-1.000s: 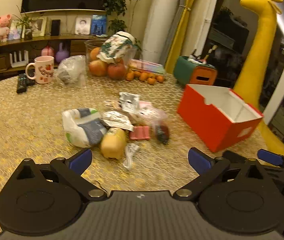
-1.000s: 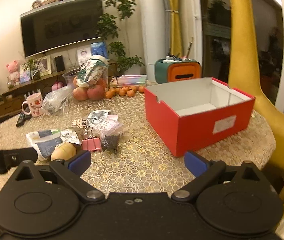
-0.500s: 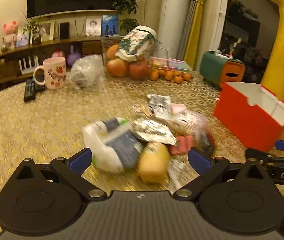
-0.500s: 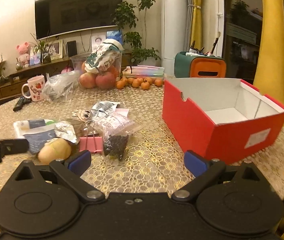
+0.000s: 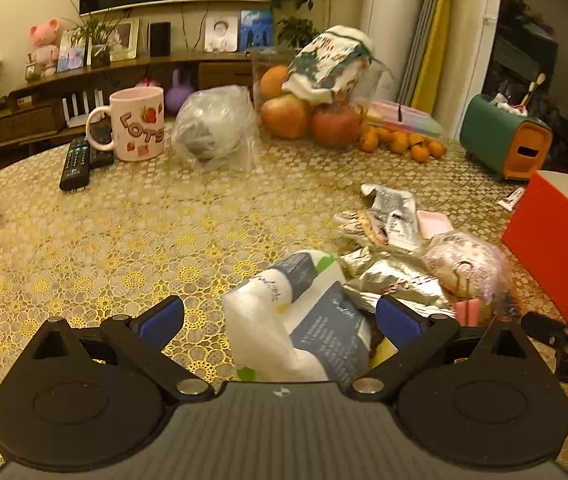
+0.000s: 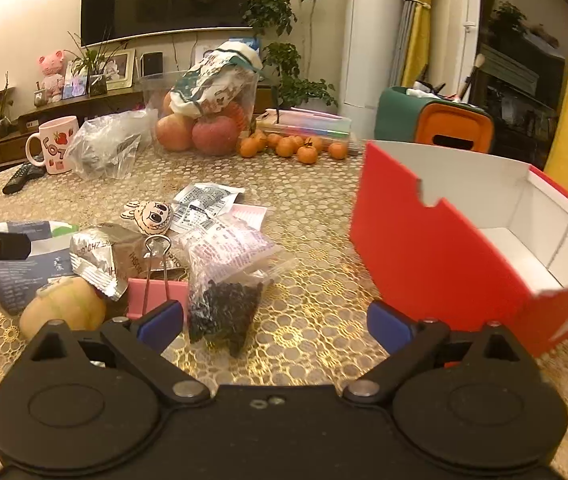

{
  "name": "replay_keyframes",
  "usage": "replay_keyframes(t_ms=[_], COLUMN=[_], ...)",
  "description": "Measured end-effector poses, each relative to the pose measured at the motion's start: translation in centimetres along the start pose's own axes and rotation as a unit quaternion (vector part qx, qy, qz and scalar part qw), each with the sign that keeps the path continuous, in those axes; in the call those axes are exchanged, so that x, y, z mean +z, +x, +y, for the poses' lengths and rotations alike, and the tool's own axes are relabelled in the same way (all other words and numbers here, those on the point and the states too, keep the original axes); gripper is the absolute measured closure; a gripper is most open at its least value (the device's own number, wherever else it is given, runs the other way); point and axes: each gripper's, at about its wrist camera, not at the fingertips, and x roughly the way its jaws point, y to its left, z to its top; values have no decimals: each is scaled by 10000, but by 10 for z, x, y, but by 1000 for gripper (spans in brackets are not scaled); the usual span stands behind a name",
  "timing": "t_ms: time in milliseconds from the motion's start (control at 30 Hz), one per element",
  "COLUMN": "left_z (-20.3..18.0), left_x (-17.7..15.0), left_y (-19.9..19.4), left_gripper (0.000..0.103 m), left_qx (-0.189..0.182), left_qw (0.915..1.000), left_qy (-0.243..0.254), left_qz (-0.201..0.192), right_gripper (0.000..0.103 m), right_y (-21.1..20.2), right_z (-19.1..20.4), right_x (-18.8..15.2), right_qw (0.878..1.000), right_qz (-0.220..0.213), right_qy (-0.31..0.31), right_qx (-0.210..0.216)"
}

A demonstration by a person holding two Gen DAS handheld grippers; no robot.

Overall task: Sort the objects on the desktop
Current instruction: 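Grasp the white toothpaste tube with the left tool while the right tool grasps the black-bead bag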

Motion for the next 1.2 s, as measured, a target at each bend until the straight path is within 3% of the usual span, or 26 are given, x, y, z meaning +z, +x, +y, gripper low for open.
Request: replay_keyframes(t_ms=[200,267,367,533,600,833,1033,1200], left_z=[4,4,4,5,4,6,6,4], left_x=[-4,-5,-6,-6,-6,-3,-2,-2], left_y=[11,14,16,18,18,11,2,-10], left_gripper=[3,8,16,42,45,69,80,82], left_qx=[-65,-112,-166,-348,-350,-362,-375,-329], left_qw=[9998,9997,9995,9986,9985,9983,9979,9978], left_qy=[-128,-123,-151,-258,-273,-371,-493,-558], left_qz=[111,159,214,314,324,258,182,106], right_gripper=[17,28,33,47,50,66,72,75], right_y=[18,24,27,31,30,25,17,6], right_z=[6,6,8,9,8,6,1,-3], right_x=[4,4,3,4,3,3,5,6], right_qw=[9999,9997,9994,9991,9990,9988,9989,9993], right_qz=[101,184,256,330,343,341,295,209], right_qy=[18,44,96,110,152,122,151,117], right_qx=[110,149,193,254,252,319,317,303])
